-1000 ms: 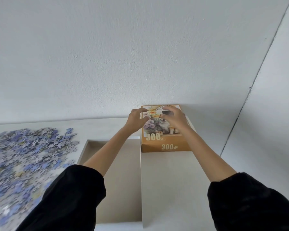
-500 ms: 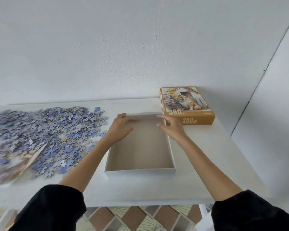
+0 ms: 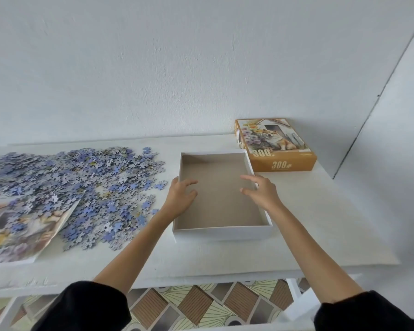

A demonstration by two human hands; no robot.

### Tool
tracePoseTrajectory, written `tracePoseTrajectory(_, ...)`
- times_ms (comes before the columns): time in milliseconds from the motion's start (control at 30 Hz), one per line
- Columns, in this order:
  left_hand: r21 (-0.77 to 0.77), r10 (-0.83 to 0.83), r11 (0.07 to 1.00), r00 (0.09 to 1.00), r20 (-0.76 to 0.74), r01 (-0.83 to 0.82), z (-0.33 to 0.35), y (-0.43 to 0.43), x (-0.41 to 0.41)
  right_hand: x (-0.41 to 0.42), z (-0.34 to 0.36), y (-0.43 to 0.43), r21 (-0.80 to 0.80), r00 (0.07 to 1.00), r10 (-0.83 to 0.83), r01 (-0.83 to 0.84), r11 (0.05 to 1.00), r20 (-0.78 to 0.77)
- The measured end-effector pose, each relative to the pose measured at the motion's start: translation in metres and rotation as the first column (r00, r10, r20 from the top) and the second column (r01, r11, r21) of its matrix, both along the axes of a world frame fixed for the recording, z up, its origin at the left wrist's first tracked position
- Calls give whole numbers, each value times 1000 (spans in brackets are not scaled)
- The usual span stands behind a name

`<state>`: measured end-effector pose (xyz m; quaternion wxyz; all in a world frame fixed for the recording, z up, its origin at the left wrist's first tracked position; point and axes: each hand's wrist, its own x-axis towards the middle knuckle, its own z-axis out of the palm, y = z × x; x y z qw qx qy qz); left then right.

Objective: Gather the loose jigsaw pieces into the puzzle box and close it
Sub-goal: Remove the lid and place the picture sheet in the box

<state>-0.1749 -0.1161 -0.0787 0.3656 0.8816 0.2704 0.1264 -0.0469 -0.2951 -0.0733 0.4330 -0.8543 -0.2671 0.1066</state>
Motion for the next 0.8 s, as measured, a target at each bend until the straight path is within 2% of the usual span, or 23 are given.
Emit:
tracePoseTrajectory(167, 20, 18, 1000, 996, 82, -19, 26, 16, 22, 23, 25, 15, 90, 1000, 3, -5, 996, 27)
tracePoseTrajectory(467, -16, 44, 999, 990, 137, -42, 61, 77, 98, 93, 57, 80, 86, 1000, 25, -25, 996, 2)
tracePoseTrajectory(800, -72, 91, 994, 992, 83, -85, 35, 124, 154, 151, 38, 141, -106, 994, 103, -98, 990, 38)
